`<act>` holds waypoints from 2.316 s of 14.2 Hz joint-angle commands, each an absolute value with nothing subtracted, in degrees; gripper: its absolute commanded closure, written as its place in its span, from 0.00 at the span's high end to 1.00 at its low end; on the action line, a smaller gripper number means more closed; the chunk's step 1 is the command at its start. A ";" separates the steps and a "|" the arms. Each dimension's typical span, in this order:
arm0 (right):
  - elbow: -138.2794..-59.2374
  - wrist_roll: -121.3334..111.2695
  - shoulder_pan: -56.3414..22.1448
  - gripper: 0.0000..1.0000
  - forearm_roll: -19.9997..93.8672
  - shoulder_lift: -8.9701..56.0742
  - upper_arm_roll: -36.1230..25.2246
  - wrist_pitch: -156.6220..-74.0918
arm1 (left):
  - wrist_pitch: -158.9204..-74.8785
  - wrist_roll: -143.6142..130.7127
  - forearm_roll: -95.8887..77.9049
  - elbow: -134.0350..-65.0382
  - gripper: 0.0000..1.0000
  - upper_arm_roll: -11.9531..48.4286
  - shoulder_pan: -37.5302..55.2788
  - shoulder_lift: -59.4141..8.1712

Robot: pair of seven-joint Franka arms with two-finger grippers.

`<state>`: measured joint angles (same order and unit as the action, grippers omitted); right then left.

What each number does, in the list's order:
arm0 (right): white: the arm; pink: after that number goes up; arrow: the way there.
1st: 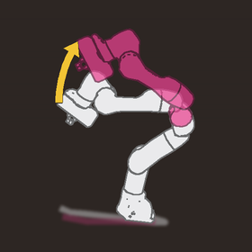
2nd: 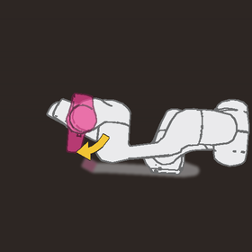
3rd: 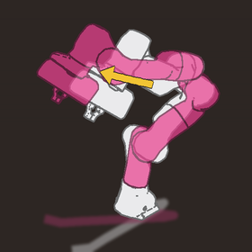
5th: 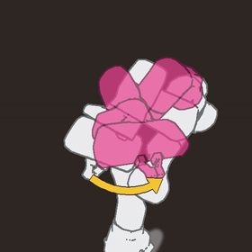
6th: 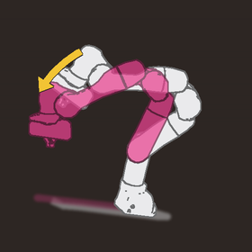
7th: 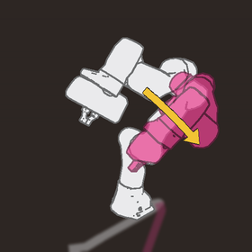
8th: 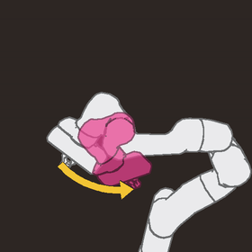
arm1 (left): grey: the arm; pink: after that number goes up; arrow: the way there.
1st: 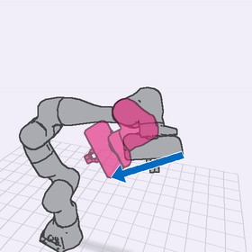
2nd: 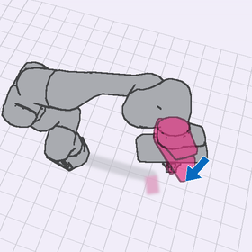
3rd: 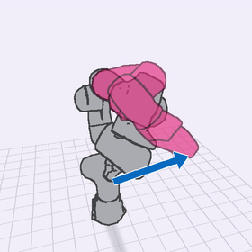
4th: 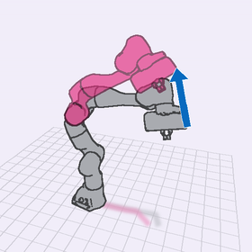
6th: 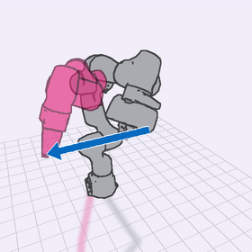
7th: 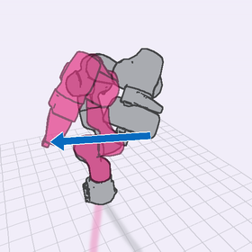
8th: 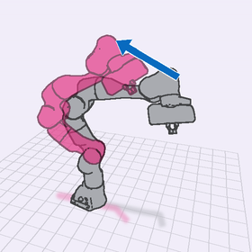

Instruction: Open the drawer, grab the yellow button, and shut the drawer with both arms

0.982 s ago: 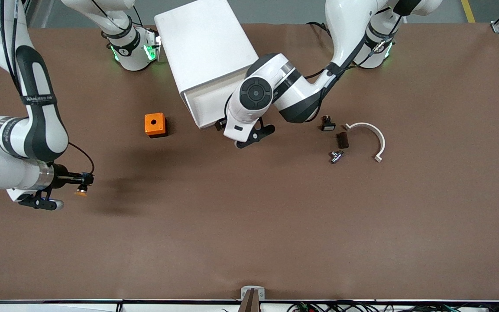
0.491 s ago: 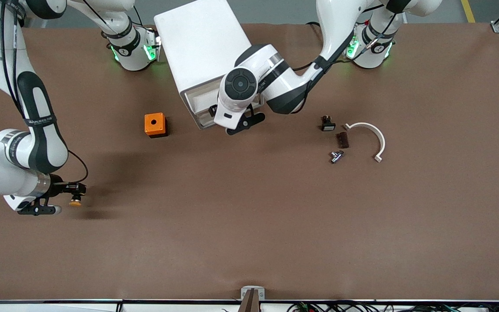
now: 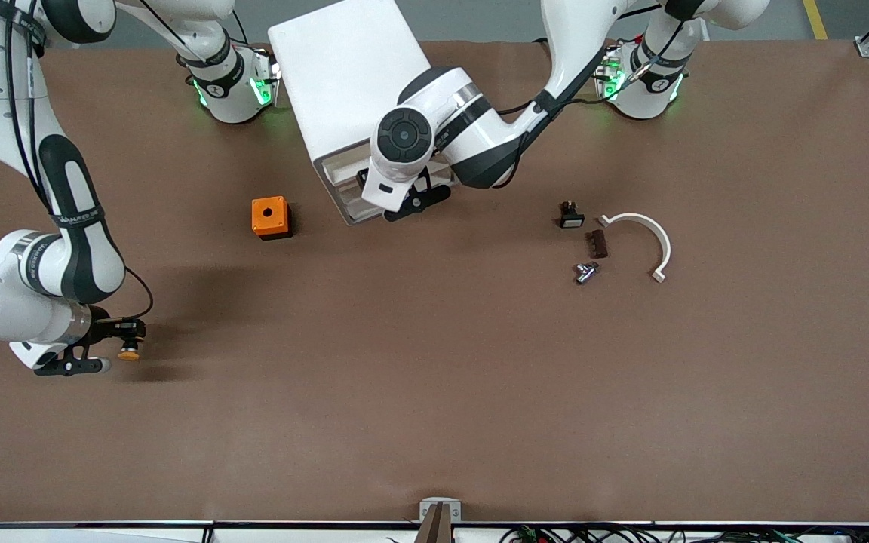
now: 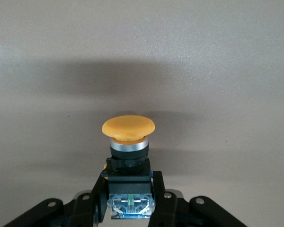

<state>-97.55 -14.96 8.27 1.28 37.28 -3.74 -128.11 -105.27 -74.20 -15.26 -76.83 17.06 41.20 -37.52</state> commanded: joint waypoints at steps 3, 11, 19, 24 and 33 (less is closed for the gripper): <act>-97.73 -15.03 9.84 0.07 0.44 38.23 -2.81 -128.67 | -104.33 -74.09 -21.26 -77.34 1.00 17.49 41.49 -37.09; -97.56 -14.85 9.76 0.61 0.44 38.41 -2.81 -128.06 | -104.68 -74.09 -25.93 -77.87 1.00 17.40 40.87 -37.71; -97.38 -13.45 9.14 1.00 1.23 34.65 -2.55 -124.37 | -106.00 -73.57 -24.70 -77.70 1.00 16.70 38.33 -36.65; -97.38 -13.45 8.35 1.00 1.23 28.66 -2.37 -120.24 | -105.47 -60.68 -21.72 -77.96 1.00 16.70 32.10 -32.88; -97.65 -12.14 7.21 1.00 3.08 16.80 -2.20 -112.95 | -102.40 -26.05 -17.75 -89.98 1.00 16.79 16.02 -19.53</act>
